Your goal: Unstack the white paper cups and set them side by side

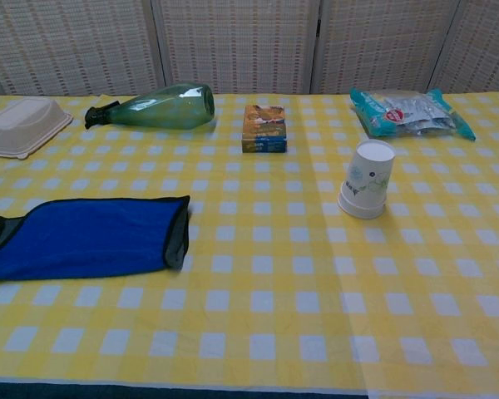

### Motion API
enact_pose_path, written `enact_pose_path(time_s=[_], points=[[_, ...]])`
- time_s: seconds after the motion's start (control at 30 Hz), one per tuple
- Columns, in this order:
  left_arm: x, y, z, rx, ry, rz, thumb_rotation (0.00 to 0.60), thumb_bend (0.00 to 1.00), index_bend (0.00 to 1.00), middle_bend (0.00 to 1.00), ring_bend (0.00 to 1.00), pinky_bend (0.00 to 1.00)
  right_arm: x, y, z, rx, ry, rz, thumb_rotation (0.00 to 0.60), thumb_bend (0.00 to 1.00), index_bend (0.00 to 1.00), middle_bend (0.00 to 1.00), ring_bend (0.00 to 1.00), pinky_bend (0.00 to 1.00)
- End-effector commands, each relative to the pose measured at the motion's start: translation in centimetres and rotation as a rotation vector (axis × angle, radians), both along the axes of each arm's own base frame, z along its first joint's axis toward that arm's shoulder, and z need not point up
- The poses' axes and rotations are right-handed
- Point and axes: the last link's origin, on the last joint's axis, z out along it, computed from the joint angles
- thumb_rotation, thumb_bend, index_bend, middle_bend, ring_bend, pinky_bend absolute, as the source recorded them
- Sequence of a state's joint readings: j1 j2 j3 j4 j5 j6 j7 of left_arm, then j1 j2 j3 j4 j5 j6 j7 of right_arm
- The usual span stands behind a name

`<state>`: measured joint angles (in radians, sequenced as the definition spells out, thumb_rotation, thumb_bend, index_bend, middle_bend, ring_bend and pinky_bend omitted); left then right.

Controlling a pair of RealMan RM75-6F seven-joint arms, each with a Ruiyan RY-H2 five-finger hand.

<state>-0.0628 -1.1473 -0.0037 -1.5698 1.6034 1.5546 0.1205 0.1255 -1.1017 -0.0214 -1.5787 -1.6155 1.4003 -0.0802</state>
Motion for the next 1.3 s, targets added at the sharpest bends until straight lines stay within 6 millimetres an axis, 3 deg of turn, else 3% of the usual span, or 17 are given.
enact_pose_path(time_s=[0.03, 0.2, 0.3, 0.63, 0.83, 1.07, 1.3], points=[[-0.1, 0.1, 0.0, -0.002, 0.000, 0.008, 0.600, 0.38, 0.02, 0.00, 0.03, 0.29, 0.0, -0.1, 0.0, 0.001, -0.003, -0.007, 0.600, 0.15, 0.00, 0.00, 0.00, 0.00], [0.0, 0.0, 0.1, 0.003, -0.005, 0.005, 0.600, 0.38, 0.02, 0.00, 0.03, 0.29, 0.2, -0.2, -0.1, 0.006, -0.016, -0.010, 0.600, 0.15, 0.00, 0.00, 0.00, 0.00], [0.2, 0.1, 0.3, 0.008, -0.020, -0.002, 0.600, 0.38, 0.02, 0.00, 0.03, 0.29, 1.6, -1.6, 0.1, 0.051, -0.034, 0.013, 0.600, 0.15, 0.00, 0.00, 0.00, 0.00], [-0.2, -0.3, 1.2, 0.034, -0.040, 0.012, 0.600, 0.38, 0.02, 0.00, 0.03, 0.29, 8.1, -10.2, 0.0, 0.247, 0.037, 0.017, 0.600, 0.16, 0.00, 0.00, 0.00, 0.00], [-0.4, -0.3, 1.4, 0.039, -0.050, 0.025, 0.600, 0.38, 0.02, 0.00, 0.03, 0.29, 11.8, -14.0, -0.7, 0.305, 0.031, 0.036, 0.600, 0.19, 0.03, 0.00, 0.00, 0.00], [-0.6, -0.1, 1.4, 0.042, -0.053, 0.034, 0.600, 0.38, 0.02, 0.00, 0.03, 0.29, 14.9, -16.4, -1.6, 0.336, 0.036, 0.066, 0.600, 0.19, 0.10, 0.00, 0.00, 0.00], [-0.6, -0.1, 1.5, 0.047, -0.054, 0.039, 0.600, 0.38, 0.02, 0.00, 0.03, 0.29, 15.3, -17.6, -3.3, 0.373, 0.061, 0.045, 0.600, 0.19, 0.12, 0.00, 0.00, 0.00]])
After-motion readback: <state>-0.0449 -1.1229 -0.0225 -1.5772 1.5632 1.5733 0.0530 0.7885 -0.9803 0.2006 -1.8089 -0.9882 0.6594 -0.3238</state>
